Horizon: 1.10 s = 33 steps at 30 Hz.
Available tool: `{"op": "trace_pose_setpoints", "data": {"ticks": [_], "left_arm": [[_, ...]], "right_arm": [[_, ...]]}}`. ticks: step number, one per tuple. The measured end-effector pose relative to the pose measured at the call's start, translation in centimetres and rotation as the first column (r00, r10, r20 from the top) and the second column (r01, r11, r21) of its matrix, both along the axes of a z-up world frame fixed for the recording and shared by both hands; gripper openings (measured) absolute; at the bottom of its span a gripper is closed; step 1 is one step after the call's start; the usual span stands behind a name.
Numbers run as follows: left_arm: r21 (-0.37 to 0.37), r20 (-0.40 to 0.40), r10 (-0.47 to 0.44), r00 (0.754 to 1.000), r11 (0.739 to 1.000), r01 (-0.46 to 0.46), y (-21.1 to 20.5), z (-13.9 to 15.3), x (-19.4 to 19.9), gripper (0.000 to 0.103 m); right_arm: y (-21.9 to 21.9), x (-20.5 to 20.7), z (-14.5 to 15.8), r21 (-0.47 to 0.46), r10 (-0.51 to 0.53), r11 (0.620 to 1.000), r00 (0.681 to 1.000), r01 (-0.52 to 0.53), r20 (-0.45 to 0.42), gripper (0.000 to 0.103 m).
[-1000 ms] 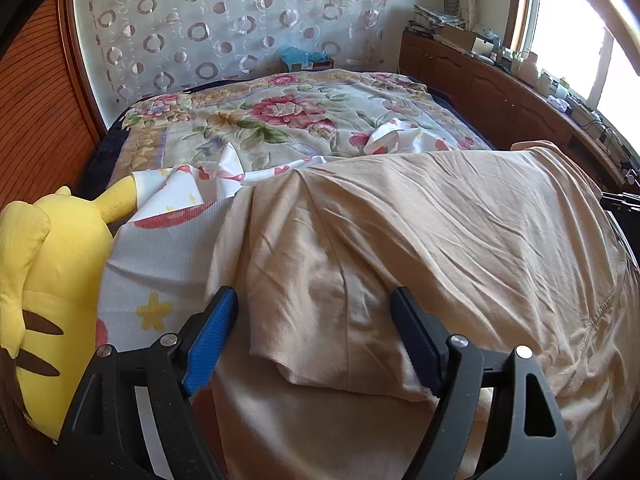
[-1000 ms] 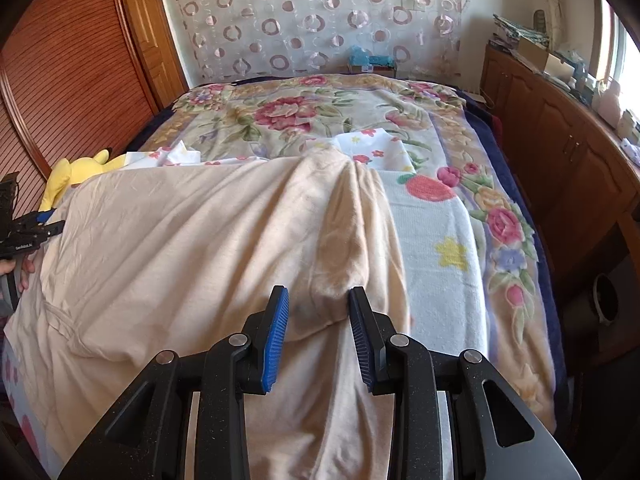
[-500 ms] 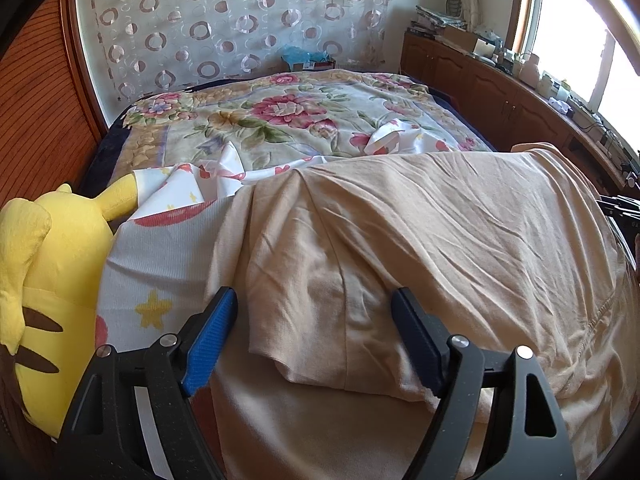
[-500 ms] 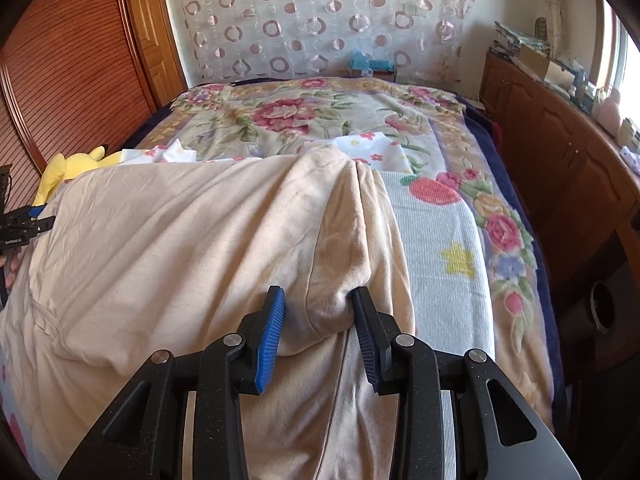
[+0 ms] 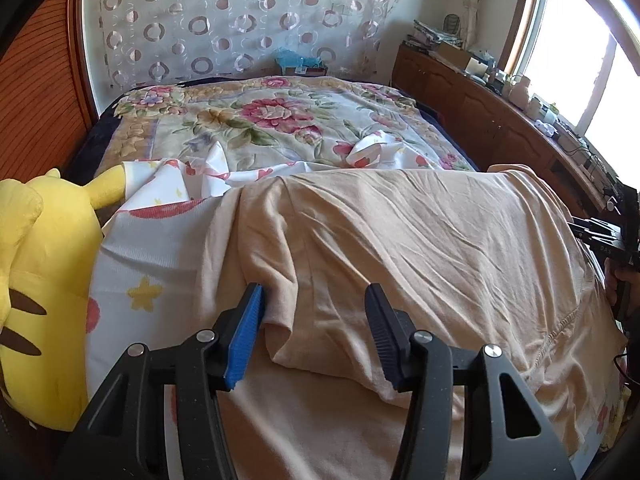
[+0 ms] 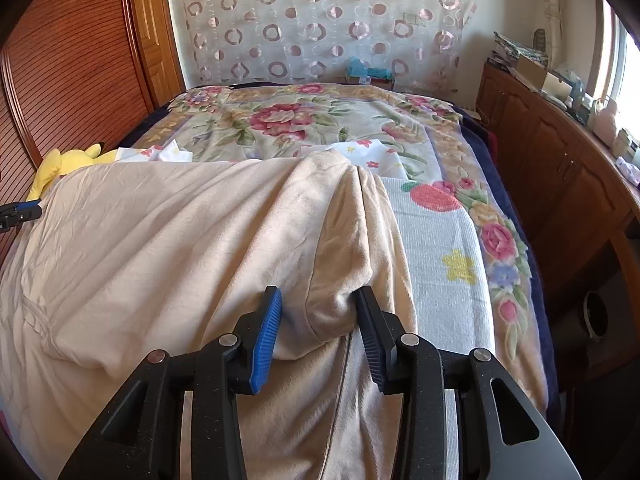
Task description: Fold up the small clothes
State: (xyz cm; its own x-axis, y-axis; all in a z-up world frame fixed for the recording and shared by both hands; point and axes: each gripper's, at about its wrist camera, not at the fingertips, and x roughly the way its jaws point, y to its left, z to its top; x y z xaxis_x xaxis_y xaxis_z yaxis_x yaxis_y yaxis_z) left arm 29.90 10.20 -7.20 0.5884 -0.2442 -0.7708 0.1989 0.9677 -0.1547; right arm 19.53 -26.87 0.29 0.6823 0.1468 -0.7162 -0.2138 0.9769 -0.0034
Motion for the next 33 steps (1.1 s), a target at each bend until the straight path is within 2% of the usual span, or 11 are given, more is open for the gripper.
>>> {"op": "trace_pose_setpoints", "data": {"ticks": [2, 5, 6, 16, 17, 18, 19, 20, 22, 24, 33], "left_arm": [[-0.01, -0.006, 0.004, 1.0, 1.0, -0.004, 0.2, -0.2, 0.0, 0.052], [-0.024, 0.007, 0.003, 1.0, 1.0, -0.003, 0.5, -0.1, -0.4, 0.032], [-0.03, 0.012, 0.002, 1.0, 1.0, -0.001, 0.4, 0.0, -0.6, 0.028], [-0.007, -0.012, 0.022, 1.0, 1.0, -0.022, 0.5, -0.8, -0.4, 0.028], [-0.004, -0.007, 0.008, 1.0, 1.0, -0.008, 0.3, -0.7, -0.5, 0.023], [-0.006, 0.011, -0.021, 1.0, 1.0, 0.021, -0.1, -0.4, -0.8, 0.005], [-0.006, 0.02, -0.039, 0.999, 0.999, 0.039, -0.5, 0.0, -1.0, 0.005], [0.0, 0.038, -0.06, 0.997, 0.998, 0.06, -1.0, 0.6, -1.3, 0.003], [0.012, 0.071, -0.066, 0.995, 0.998, 0.065, -1.6, 1.7, -1.7, 0.002], [0.003, 0.101, -0.057, 0.993, 0.998, 0.057, -1.7, 2.8, -2.0, 0.002], [-0.037, 0.218, 0.024, 0.976, 0.999, -0.017, 0.8, 7.0, -3.9, 0.002]], "right_arm": [[-0.1, 0.0, 0.0, 0.002, 0.002, 1.0, 1.0, -0.002, 0.0, 0.04], [-0.2, 0.0, 0.1, 0.001, 0.003, 1.0, 1.0, -0.003, 0.0, 0.04], [-0.3, 0.0, 0.1, -0.001, 0.003, 1.0, 1.0, -0.003, 0.0, 0.04], [-0.4, 0.1, 0.0, -0.003, 0.009, 1.0, 1.0, -0.009, 0.001, 0.04], [-0.3, 0.1, 0.0, -0.011, 0.009, 1.0, 1.0, -0.009, 0.001, 0.04], [-0.1, 0.1, 0.0, -0.037, 0.015, 0.999, 1.0, -0.015, 0.003, 0.039], [0.4, 0.0, 0.0, -0.075, 0.04, 0.996, 0.999, -0.039, 0.006, 0.022], [1.0, 0.0, 0.2, -0.082, 0.082, 0.993, 0.997, -0.082, -0.007, 0.013], [1.5, 0.1, 0.8, -0.103, 0.098, 0.99, 0.995, -0.099, -0.013, 0.005], [1.7, 0.0, 1.7, -0.089, 0.127, 0.988, 0.992, -0.127, -0.001, 0.005], [-0.7, -2.3, 5.7, 0.027, 0.095, 0.995, 0.985, -0.1, 0.147, 0.004]]}}
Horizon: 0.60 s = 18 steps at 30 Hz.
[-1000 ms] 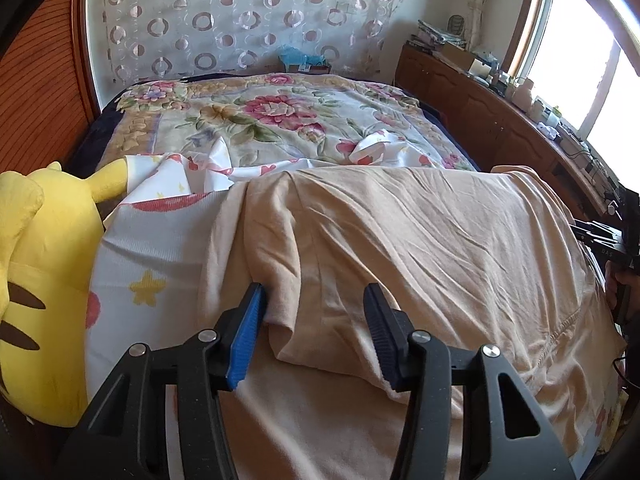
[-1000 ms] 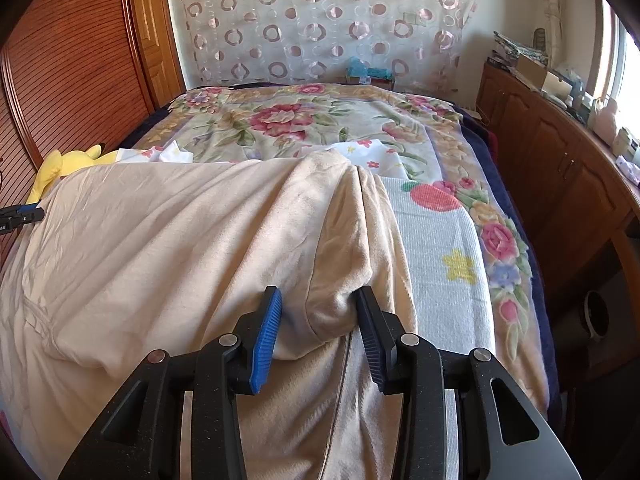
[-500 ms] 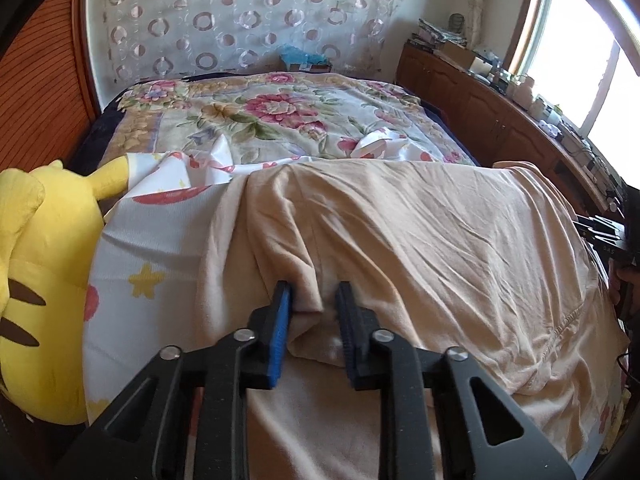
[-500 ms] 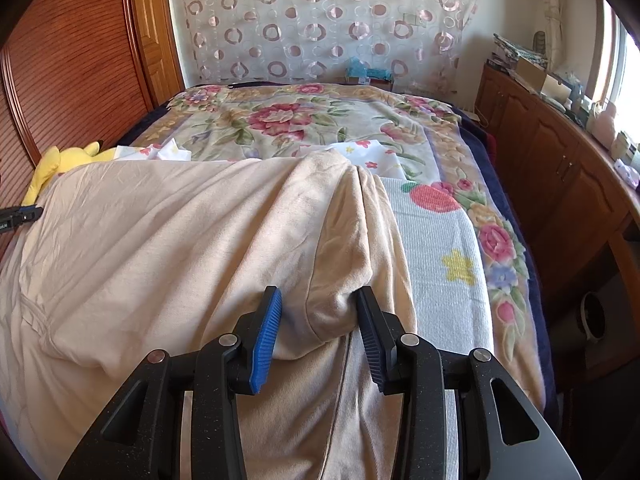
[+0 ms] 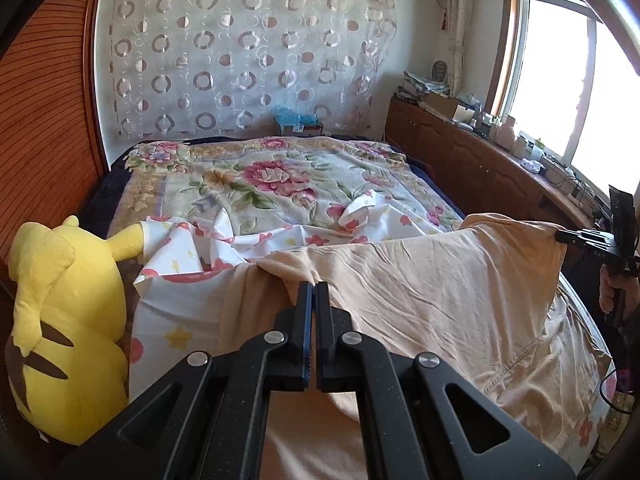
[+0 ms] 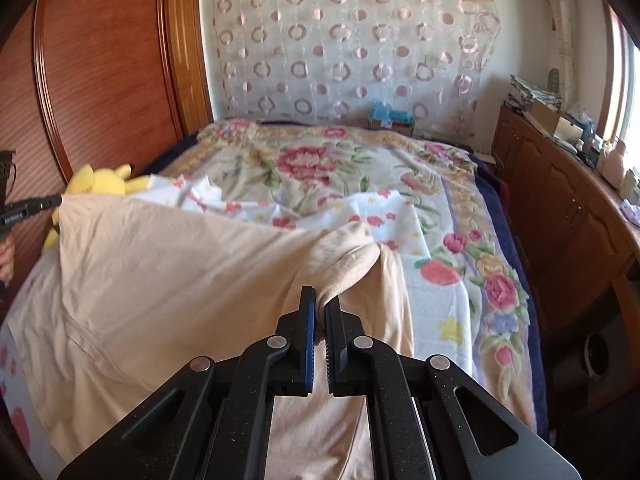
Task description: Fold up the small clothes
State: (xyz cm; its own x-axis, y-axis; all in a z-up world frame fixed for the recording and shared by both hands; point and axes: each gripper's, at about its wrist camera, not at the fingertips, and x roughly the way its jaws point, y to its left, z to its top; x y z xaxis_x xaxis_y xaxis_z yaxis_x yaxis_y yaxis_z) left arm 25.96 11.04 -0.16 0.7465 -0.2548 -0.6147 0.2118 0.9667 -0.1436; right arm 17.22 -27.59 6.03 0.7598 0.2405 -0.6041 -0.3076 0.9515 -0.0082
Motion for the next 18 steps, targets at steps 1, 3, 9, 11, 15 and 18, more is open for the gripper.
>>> {"op": "trace_pose_setpoints", "data": {"ticks": [1, 3, 9, 11, 15, 18], "left_arm": [[-0.003, 0.006, 0.006, 1.0, 1.0, -0.006, 0.1, 0.3, -0.3, 0.002], [-0.01, 0.023, 0.018, 1.0, 1.0, -0.018, 0.7, 0.8, -1.1, 0.002], [-0.015, 0.052, 0.037, 0.998, 0.999, -0.036, 1.1, 1.6, -3.3, 0.002], [-0.017, 0.06, 0.045, 0.997, 0.999, -0.044, 1.2, 1.7, -4.0, 0.002], [-0.026, 0.082, 0.055, 0.995, 0.998, -0.053, 1.6, 2.3, -5.6, 0.002], [-0.036, 0.11, 0.069, 0.992, 0.997, -0.066, 2.2, 3.2, -7.0, 0.002]], "right_arm": [[-0.3, -0.4, 0.4, 0.012, -0.004, 1.0, 1.0, 0.004, 0.012, 0.004], [-1.0, -1.7, 0.6, 0.028, -0.01, 1.0, 0.999, 0.009, 0.032, 0.004], [-1.5, -6.2, 0.9, 0.062, -0.015, 0.998, 0.996, 0.01, 0.084, 0.004], [-1.7, -7.4, 0.9, 0.065, -0.013, 0.998, 0.995, 0.006, 0.098, 0.004], [-2.0, -9.6, 1.0, 0.061, -0.015, 0.998, 0.991, 0.007, 0.131, 0.004], [-2.7, -11.5, 1.5, 0.071, -0.029, 0.997, 0.987, 0.018, 0.16, 0.004]]}}
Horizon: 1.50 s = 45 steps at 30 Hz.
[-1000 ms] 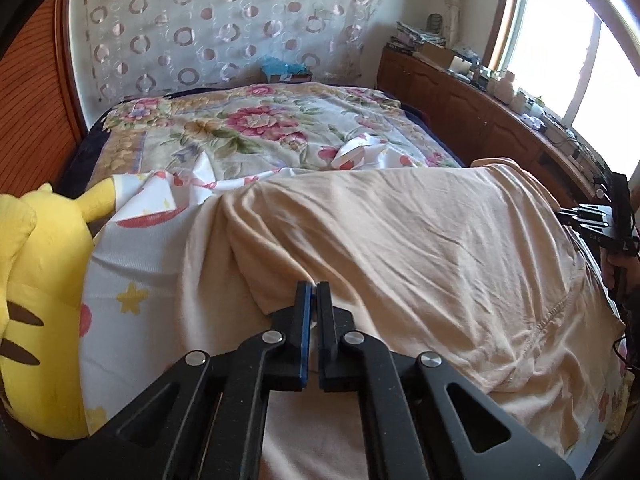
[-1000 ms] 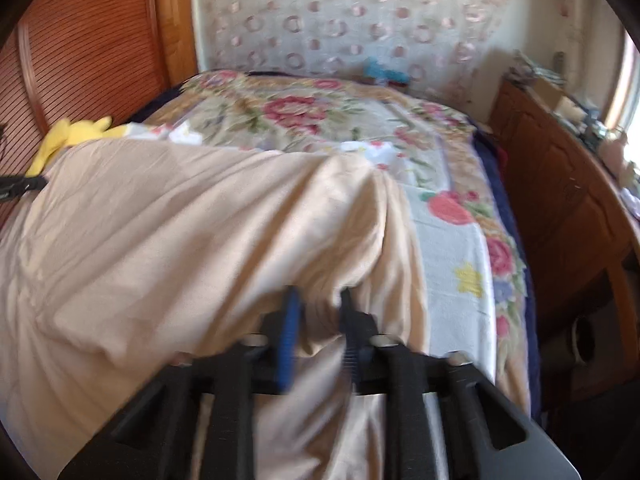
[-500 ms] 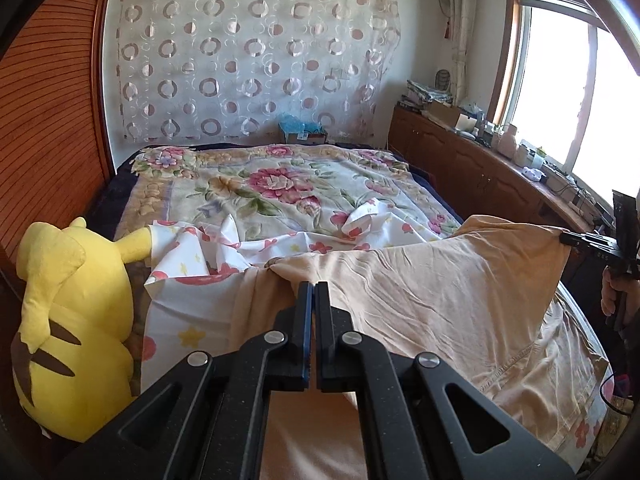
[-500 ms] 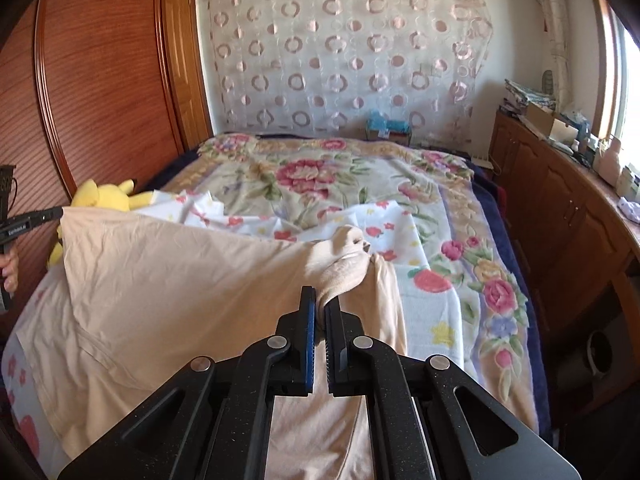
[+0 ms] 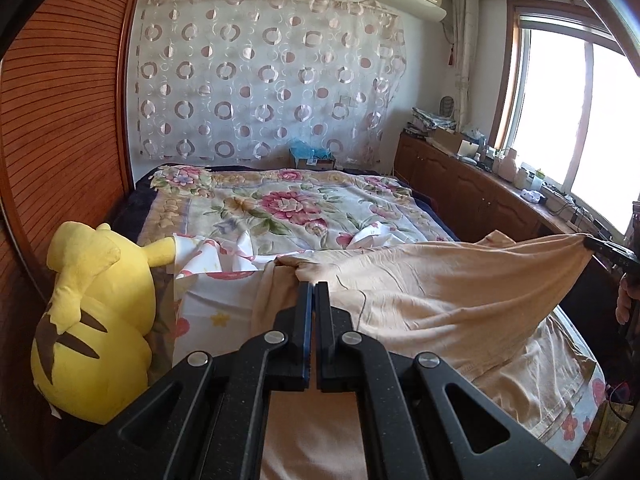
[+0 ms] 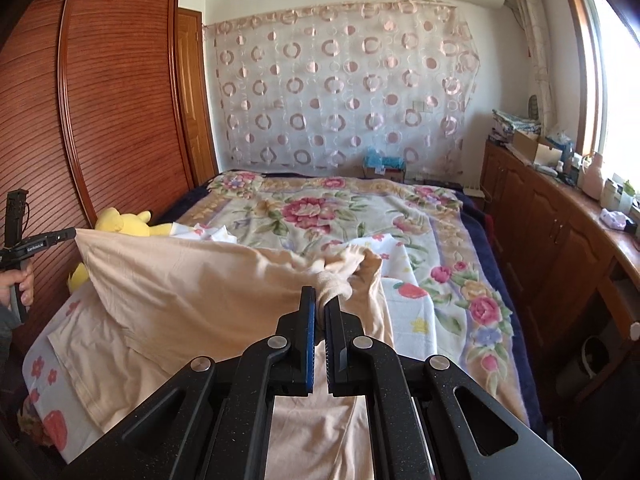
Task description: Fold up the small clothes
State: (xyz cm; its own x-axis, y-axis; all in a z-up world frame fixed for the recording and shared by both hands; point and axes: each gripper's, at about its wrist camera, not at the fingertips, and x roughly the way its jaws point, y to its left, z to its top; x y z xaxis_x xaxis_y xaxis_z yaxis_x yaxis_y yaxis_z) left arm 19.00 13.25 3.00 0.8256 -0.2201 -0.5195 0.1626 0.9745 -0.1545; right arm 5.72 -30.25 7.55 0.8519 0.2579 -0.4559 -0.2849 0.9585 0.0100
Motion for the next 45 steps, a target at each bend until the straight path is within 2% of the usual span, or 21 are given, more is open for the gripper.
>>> {"op": "trace_pose_setpoints", "data": {"ticks": [7, 16, 22, 24, 28, 34, 35, 36, 37, 38, 39, 40, 41, 42, 43, 44, 45], "left_arm": [[0.007, 0.029, 0.029, 0.999, 1.0, -0.029, 1.3, 0.7, -3.3, 0.002], [0.007, -0.02, 0.075, 0.997, 0.997, -0.075, 2.6, -2.5, -6.6, 0.002], [0.02, -0.099, 0.095, 0.991, 0.995, -0.093, 2.8, -6.2, -8.4, 0.002], [0.034, -0.128, 0.101, 0.987, 0.995, -0.097, 2.7, -7.4, -8.7, 0.002], [0.064, -0.169, 0.102, 0.98, 0.994, -0.093, 2.3, -9.0, -9.0, 0.002], [0.083, -0.185, 0.097, 0.978, 0.993, -0.083, 1.7, -9.3, -9.1, 0.002], [0.081, -0.188, 0.089, 0.978, 0.994, -0.075, 1.6, -9.3, -9.1, 0.008], [0.072, -0.189, 0.07, 0.979, 0.996, -0.058, 1.4, -9.3, -9.1, 0.02], [0.068, -0.187, 0.059, 0.981, 0.997, -0.047, 1.3, -9.2, -9.2, 0.024], [0.072, -0.183, 0.055, 0.982, 0.997, -0.043, 1.1, -9.1, -9.2, 0.033], [0.079, -0.185, 0.055, 0.981, 0.996, -0.041, 0.8, -9.0, -9.1, 0.039], [0.083, -0.184, 0.053, 0.982, 0.996, -0.038, 0.7, -9.0, -9.1, 0.041], [0.085, -0.181, 0.049, 0.982, 0.996, -0.034, 0.6, -9.0, -9.1, 0.05], [0.086, -0.183, 0.045, 0.982, 0.996, -0.03, 0.5, -9.1, -8.9, 0.064], [0.091, -0.193, 0.045, 0.98, 0.995, -0.028, 0.3, -9.3, -8.6, 0.069], [0.094, -0.202, 0.047, 0.978, 0.995, -0.028, 0.3, -9.5, -8.4, 0.074], [0.1, -0.212, 0.051, 0.976, 0.995, -0.03, 0.2, -9.7, -8.1, 0.075]], "right_arm": [[-1.1, -3.2, -0.3, 0.013, -0.019, 1.0, 0.999, 0.018, 0.026, 0.004], [-1.6, -7.3, -2.8, 0.029, -0.017, 0.999, 1.0, 0.017, -0.013, 0.004], [-2.9, -8.8, -5.1, 0.053, -0.034, 0.998, 0.996, 0.038, -0.079, 0.004], [-3.3, -8.5, -6.7, 0.048, -0.048, 0.997, 0.991, 0.054, -0.125, 0.004], [-2.9, -7.4, -9.6, -0.019, -0.085, 0.996, 0.979, 0.083, -0.188, 0.004], [-2.1, -5.4, -9.9, -0.045, -0.109, 0.994, 0.974, 0.103, -0.196, 0.004], [-1.9, -5.2, -9.8, -0.054, -0.114, 0.993, 0.974, 0.105, -0.196, 0.004], [-2.0, -5.9, -9.9, -0.063, -0.114, 0.993, 0.975, 0.104, -0.191, 0.005], [-1.8, -5.8, -9.6, -0.072, -0.112, 0.992, 0.977, 0.1, -0.182, 0.009], [-1.4, -6.6, -9.6, -0.082, -0.114, 0.991, 0.979, 0.101, -0.17, 0.01], [-1.3, -6.7, -9.4, -0.093, -0.12, 0.99, 0.98, 0.106, -0.158, 0.015], [-1.3, -7.4, -9.7, -0.1, -0.128, 0.988, 0.98, 0.114, -0.149, 0.022], [-1.2, -7.4, -9.5, -0.1, -0.136, 0.987, 0.981, 0.122, -0.14, 0.026], [-1.2, -7.5, -9.8, -0.092, -0.134, 0.988, 0.982, 0.122, -0.131, 0.033], [-1.2, -7.5, -9.9, -0.085, -0.132, 0.989, 0.983, 0.122, -0.125, 0.04], [-1.1, -7.6, -10.0, -0.08, -0.132, 0.989, 0.984, 0.123, -0.123, 0.042], [-0.9, -7.6, -10.4, -0.078, -0.133, 0.989, 0.983, 0.124, -0.124, 0.045]]}}
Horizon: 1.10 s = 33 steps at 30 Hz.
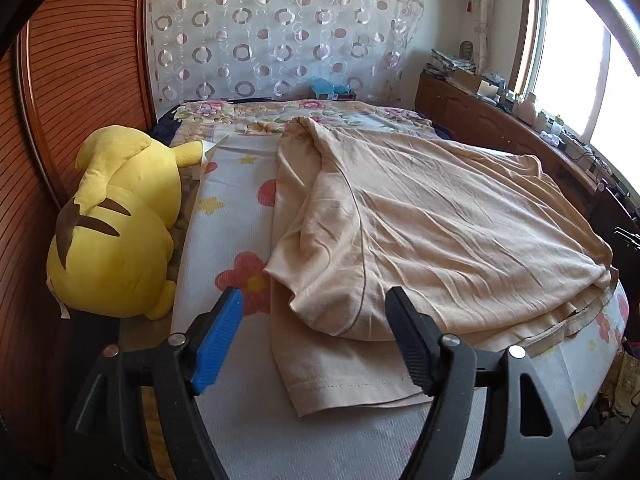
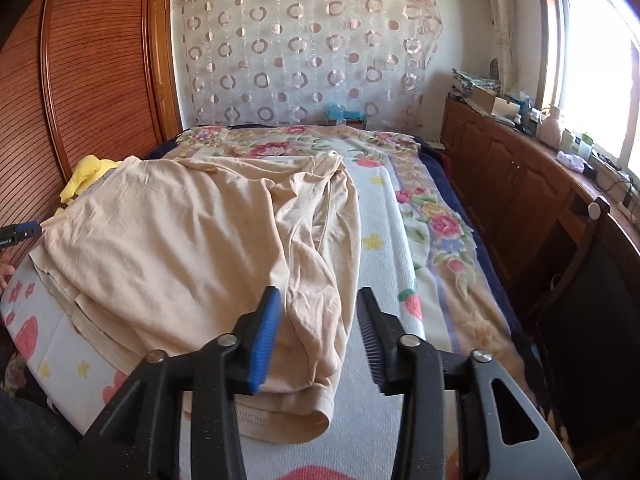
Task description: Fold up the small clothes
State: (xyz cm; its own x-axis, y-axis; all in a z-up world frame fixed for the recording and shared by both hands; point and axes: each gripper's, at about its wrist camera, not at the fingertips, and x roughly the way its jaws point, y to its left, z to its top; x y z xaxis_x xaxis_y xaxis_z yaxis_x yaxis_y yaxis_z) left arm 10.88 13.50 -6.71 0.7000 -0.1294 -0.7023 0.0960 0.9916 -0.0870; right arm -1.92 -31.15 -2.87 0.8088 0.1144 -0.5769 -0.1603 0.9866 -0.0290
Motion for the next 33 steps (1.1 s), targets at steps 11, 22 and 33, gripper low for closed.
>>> {"op": "trace_pose_setpoints", "data": {"ticks": [11, 22, 33], "left_arm": [[0.025, -0.082, 0.039, 0.996, 0.999, -0.037, 0.4, -2.0, 1.8, 0.075], [0.031, -0.109, 0.043, 0.993, 0.999, -0.039, 0.4, -2.4, 2.0, 0.079], [-0.118, -0.143, -0.029, 0.989, 0.993, 0.012, 0.4, -1.8, 2.9, 0.068]], "right_arm": [[1.1, 2.2, -3.8, 0.023, 0.033, 0.999, 0.997, -0.032, -0.067, 0.047], [1.2, 3.5, -4.0, 0.005, 0.019, 1.0, 0.991, -0.018, -0.129, 0.047], [1.2, 3.5, -3.9, 0.006, 0.026, 1.0, 0.992, -0.025, -0.127, 0.049]]}}
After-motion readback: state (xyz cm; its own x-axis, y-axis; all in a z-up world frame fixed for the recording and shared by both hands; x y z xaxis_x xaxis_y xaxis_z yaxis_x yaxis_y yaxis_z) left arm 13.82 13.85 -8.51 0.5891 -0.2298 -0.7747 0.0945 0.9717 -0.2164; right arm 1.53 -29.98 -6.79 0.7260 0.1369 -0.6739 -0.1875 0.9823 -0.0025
